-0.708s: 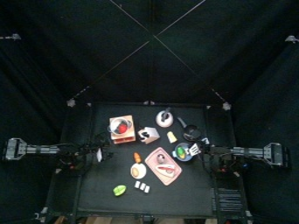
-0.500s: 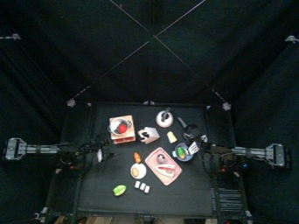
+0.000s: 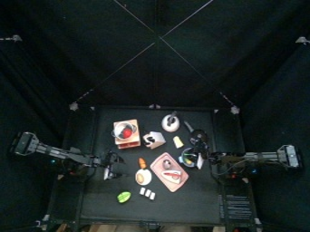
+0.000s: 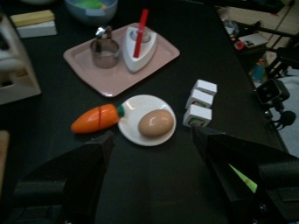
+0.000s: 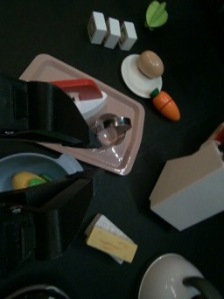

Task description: Grab white sushi piece from table

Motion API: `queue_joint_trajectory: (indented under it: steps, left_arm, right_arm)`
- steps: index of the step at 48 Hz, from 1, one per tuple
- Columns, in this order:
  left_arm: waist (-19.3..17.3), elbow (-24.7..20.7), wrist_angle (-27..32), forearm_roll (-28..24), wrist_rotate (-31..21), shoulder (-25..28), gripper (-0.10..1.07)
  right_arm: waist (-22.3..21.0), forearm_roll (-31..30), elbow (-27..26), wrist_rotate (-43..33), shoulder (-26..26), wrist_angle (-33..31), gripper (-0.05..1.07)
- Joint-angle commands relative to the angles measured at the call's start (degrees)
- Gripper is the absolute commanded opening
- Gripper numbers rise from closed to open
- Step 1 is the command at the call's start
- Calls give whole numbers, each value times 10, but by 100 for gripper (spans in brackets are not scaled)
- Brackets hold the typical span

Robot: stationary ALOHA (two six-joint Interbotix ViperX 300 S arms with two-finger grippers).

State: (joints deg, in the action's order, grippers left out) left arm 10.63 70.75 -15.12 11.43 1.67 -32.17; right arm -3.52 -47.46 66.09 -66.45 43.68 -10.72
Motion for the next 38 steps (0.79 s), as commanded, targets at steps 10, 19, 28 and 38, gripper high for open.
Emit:
queue_joint_trajectory:
  steps: [10,19,28,38]
  left_arm:
    - [46,-115,-13,0,-1,141,102]
    - [68,-171,12,2,-2,210,102]
    - [94,-204,13,21,-1,289,102]
    - [109,-243,18,18,1,351,102]
  right_arm:
    - [0,-8,-23,1,-33,51,68]
    - [11,-9,-21,1,-42,63,68]
    - [26,-7,-15,0,-42,62,68]
    - [29,-3,-14,-1,-43,62,68]
